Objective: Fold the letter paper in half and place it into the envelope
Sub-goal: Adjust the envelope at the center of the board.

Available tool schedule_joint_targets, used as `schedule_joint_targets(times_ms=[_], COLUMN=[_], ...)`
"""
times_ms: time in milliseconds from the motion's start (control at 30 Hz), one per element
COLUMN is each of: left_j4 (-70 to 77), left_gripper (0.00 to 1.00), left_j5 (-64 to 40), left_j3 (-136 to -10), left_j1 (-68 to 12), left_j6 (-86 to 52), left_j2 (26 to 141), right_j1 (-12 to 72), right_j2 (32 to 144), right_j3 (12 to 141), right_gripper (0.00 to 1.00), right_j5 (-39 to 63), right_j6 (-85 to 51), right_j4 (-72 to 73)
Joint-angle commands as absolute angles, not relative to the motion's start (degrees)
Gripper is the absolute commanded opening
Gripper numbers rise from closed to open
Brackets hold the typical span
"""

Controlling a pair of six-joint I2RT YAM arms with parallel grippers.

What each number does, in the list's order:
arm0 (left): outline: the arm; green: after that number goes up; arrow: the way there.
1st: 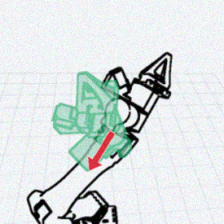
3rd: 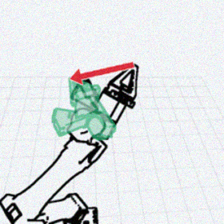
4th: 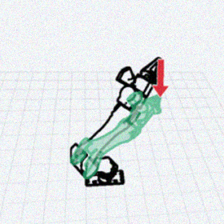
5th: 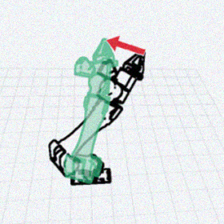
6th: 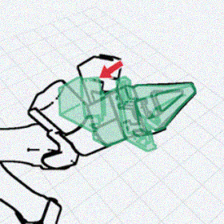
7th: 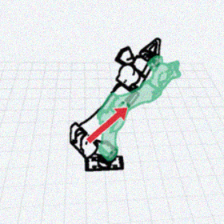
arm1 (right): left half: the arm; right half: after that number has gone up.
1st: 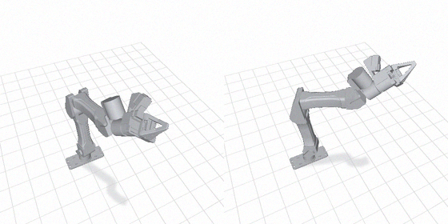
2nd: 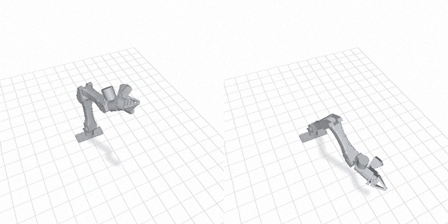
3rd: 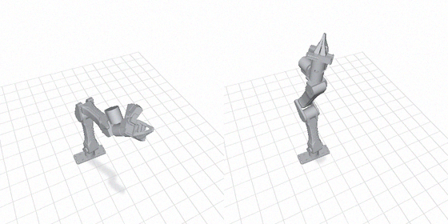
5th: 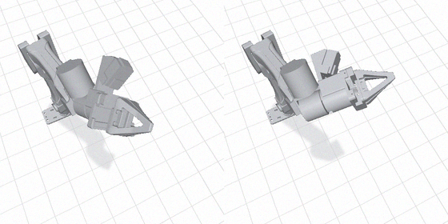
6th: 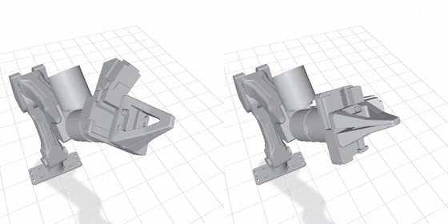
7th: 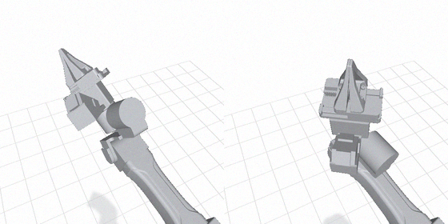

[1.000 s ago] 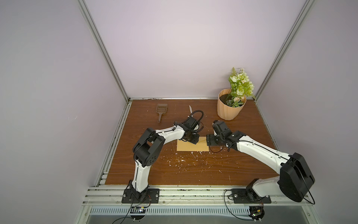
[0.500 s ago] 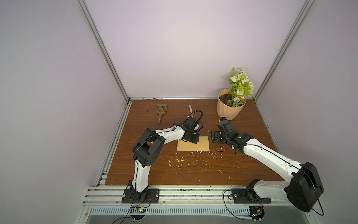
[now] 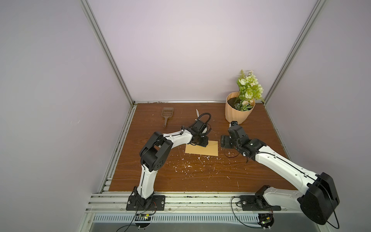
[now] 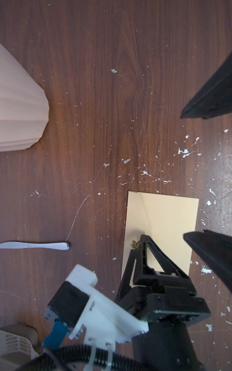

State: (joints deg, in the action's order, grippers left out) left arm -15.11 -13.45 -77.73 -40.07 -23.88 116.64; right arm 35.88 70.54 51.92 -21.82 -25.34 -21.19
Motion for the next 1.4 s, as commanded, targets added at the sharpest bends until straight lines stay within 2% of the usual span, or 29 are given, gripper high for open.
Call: schedule_joint_targets(times_ms=[0, 700, 1367], left_j4=[-18.9, -8.4, -11.2], left_gripper=[0.45, 0.45, 0.46], left_j5=[-11.8, -9.4, -9.3], left_j3=[-75.4, -73.0, -79.5], left_j1=[-40.2, -37.6, -37.4], left_j6=[-25.6, -42.1, -41.0], left_j2=[119.1, 118.3, 116.6], right_j1=[35.8, 35.7, 35.7], right_j2=[68.8, 69.1, 69.2], right_j3=[51.5, 49.7, 47.6], right_gripper=[0.91, 0.91, 0.93], right_j5=[-22.5, -19.6, -19.6], right_j6=[-25.2, -26.0, -27.0], right_j4=[-20.5, -17.7, -15.8])
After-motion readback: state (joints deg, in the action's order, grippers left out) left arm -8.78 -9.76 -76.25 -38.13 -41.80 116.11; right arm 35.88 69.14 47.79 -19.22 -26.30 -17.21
